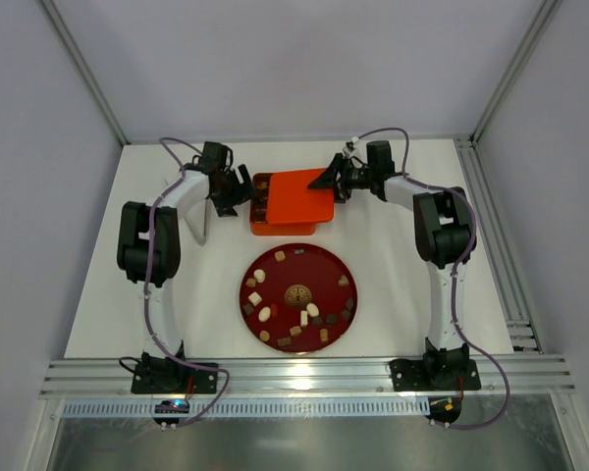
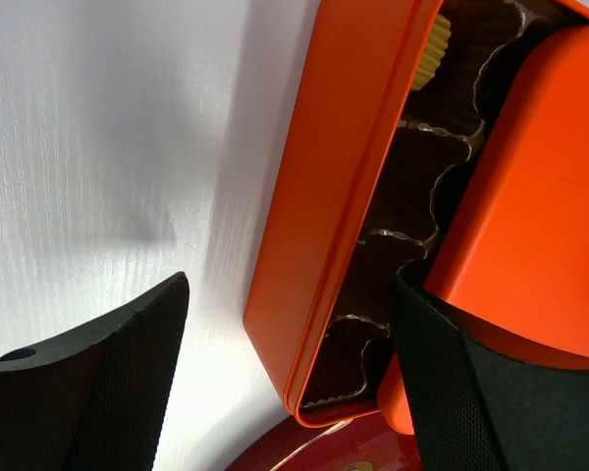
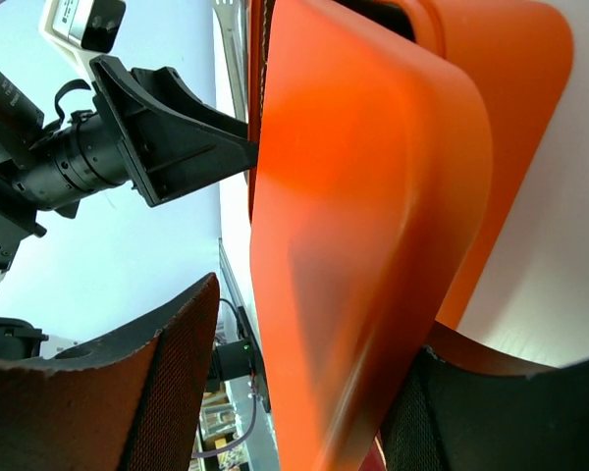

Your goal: Pack the chocolate

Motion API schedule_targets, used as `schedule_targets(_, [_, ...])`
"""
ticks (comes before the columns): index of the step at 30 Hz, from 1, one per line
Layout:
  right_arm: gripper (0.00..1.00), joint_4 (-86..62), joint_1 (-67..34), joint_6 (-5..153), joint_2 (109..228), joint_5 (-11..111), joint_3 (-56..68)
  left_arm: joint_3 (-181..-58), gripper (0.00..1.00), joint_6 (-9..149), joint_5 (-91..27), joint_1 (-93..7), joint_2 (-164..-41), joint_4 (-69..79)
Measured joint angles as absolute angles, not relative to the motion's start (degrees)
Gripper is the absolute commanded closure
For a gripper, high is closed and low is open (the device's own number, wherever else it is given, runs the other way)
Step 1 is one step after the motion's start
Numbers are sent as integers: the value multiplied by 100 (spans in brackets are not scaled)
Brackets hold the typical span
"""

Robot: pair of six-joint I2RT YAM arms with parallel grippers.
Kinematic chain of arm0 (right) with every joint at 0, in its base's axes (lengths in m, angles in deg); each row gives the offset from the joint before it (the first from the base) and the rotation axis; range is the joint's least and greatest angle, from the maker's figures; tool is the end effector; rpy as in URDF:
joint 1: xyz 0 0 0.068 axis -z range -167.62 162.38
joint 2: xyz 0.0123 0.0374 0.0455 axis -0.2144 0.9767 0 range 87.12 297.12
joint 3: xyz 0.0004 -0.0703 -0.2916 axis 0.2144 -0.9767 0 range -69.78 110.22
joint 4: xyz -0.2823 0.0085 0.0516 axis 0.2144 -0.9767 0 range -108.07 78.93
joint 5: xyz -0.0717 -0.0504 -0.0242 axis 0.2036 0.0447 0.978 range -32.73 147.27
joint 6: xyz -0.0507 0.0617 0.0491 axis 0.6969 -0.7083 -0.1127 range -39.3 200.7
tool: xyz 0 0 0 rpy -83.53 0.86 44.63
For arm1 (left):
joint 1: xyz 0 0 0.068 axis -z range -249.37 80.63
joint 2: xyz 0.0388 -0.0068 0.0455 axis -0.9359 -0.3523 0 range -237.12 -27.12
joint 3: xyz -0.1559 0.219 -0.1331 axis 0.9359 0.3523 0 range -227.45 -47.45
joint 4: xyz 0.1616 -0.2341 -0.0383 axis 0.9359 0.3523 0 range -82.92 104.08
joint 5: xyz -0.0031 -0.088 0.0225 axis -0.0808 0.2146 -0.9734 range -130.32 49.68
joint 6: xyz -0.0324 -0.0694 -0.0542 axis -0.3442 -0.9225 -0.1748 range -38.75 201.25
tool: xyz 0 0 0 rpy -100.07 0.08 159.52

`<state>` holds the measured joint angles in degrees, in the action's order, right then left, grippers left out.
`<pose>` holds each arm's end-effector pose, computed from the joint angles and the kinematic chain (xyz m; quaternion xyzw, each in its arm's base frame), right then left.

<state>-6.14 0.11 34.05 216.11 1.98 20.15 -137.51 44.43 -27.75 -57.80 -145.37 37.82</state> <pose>0.5266 0.1858 0.1470 0.0236 0.8119 0.5610 0.1597 0.4933 -0.1198 0.1609 -0.1807 0.9410 -0.2053 0.1995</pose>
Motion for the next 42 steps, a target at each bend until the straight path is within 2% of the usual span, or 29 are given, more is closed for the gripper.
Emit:
schedule_targets(19, [39, -1567, 105, 4034, 21598, 482, 2096, -13753, 20, 4443, -2770, -5780, -14537, 3782])
schedule_targets(22, [36, -1659, 102, 4078, 21598, 541, 2203, -13753, 20, 4443, -2748, -5780, -14537, 3778])
schedule_targets(42, [33, -2039, 33, 4189, 21836, 817, 2745, -13664, 7, 4135, -1863, -5933, -14535, 3056])
